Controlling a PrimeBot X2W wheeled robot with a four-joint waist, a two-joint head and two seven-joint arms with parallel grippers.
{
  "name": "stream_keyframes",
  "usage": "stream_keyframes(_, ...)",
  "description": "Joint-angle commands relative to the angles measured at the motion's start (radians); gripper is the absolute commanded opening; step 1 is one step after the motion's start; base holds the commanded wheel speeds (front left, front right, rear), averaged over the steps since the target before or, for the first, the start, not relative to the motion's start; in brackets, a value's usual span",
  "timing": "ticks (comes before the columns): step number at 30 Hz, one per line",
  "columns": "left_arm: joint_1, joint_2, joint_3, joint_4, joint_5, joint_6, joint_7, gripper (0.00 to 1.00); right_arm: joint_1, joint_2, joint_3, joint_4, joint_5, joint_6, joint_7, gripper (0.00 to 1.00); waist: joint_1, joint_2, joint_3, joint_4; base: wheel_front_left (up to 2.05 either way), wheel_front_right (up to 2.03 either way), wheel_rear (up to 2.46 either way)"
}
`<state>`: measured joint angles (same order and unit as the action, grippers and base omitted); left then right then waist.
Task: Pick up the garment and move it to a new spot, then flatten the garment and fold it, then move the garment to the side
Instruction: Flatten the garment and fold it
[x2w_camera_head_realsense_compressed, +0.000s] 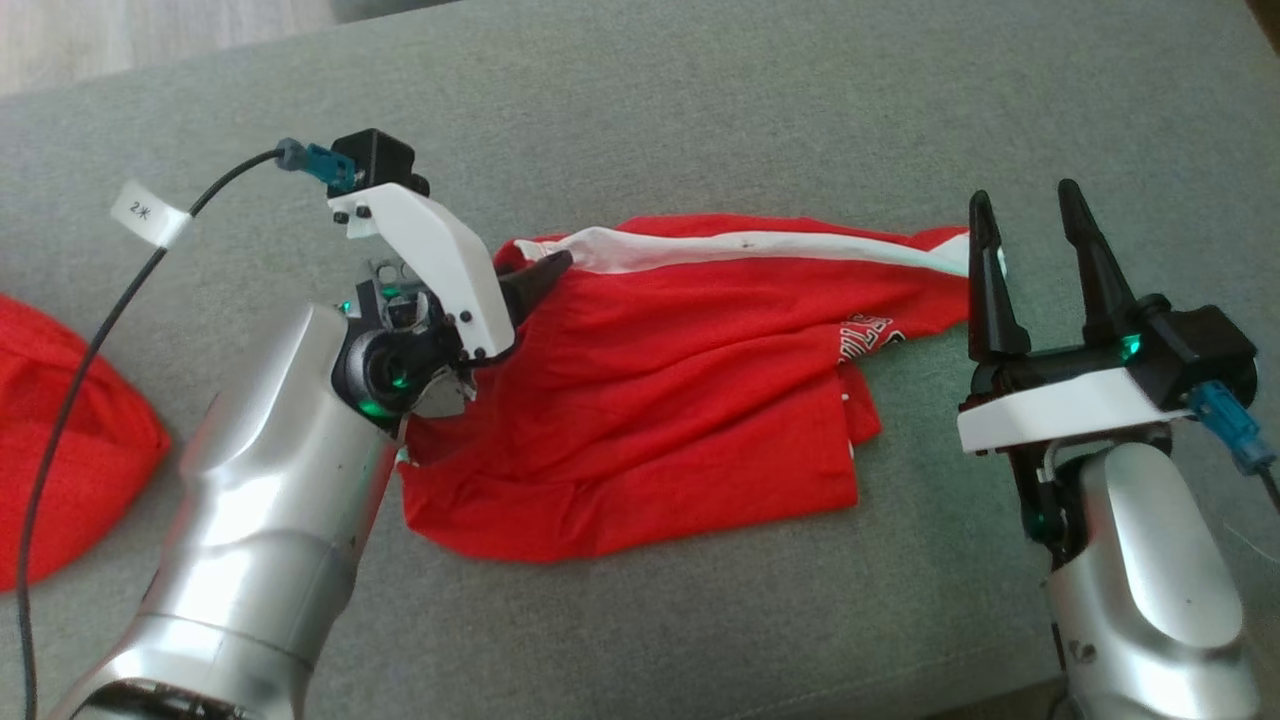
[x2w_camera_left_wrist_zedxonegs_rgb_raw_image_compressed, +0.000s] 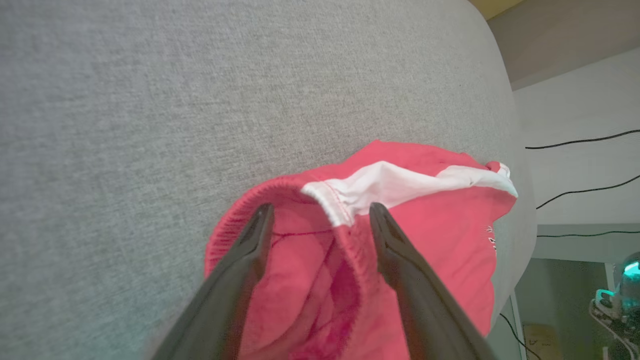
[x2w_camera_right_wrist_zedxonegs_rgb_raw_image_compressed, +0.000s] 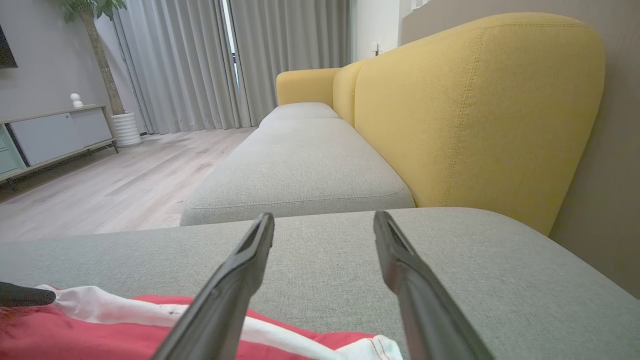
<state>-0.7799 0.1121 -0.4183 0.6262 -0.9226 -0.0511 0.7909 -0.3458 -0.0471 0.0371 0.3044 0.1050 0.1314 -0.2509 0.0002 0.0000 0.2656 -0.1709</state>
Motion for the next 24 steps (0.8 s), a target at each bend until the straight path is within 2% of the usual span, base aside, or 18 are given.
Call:
stream_keyframes(1, -0.065, 0.030, 0.030, -0.028, 0.010, 0.003, 0.002, 1.00, -0.031, -0.003, 0.023, -0.034, 0.003, -0.001, -0.011, 1.00, -0.0002, 0.0000, 0.006, -0.006, 0.00, 0.00, 0.00)
stream_keyframes(7, -0.078, 0.027, 0.042, -0.009, 0.003, 0.013, -0.016, 1.00, -0.028, -0.003, 0.017, -0.031, 0.002, -0.001, -0.011, 1.00, -0.0002, 0.0000, 0.012, -0.017, 0.00, 0.00, 0.00)
stream_keyframes(8, -0.081, 0.025, 0.046, -0.006, 0.002, 0.015, -0.022, 0.94, -0.028, -0.003, 0.016, -0.028, -0.001, -0.001, -0.011, 1.00, -0.0002, 0.0000, 0.011, -0.017, 0.00, 0.00, 0.00)
stream_keyframes(10, -0.085, 0.020, 0.051, 0.001, -0.002, 0.015, -0.033, 0.00, -0.027, -0.003, 0.010, -0.016, -0.011, -0.001, -0.011, 1.00, -0.0002, 0.0000, 0.009, -0.016, 0.00, 0.00, 0.00)
stream_keyframes(14, -0.087, 0.007, 0.044, 0.006, -0.009, -0.005, -0.046, 0.00, -0.032, -0.003, -0.029, 0.004, -0.030, -0.001, -0.011, 1.00, -0.0002, 0.0000, 0.006, -0.007, 0.00, 0.00, 0.00)
stream_keyframes(21, -0.069, 0.002, 0.061, -0.030, -0.041, -0.041, -0.095, 0.00, -0.051, -0.003, -0.153, 0.028, -0.022, -0.001, -0.011, 1.00, -0.0002, 0.0000, -0.004, 0.031, 0.00, 0.00, 0.00)
stream_keyframes(24, -0.048, 0.013, 0.067, -0.048, -0.052, -0.052, -0.108, 0.00, -0.049, -0.003, -0.162, 0.037, -0.033, -0.001, 0.004, 1.00, -0.0002, 0.0000, -0.018, 0.045, 0.00, 0.00, 0.00)
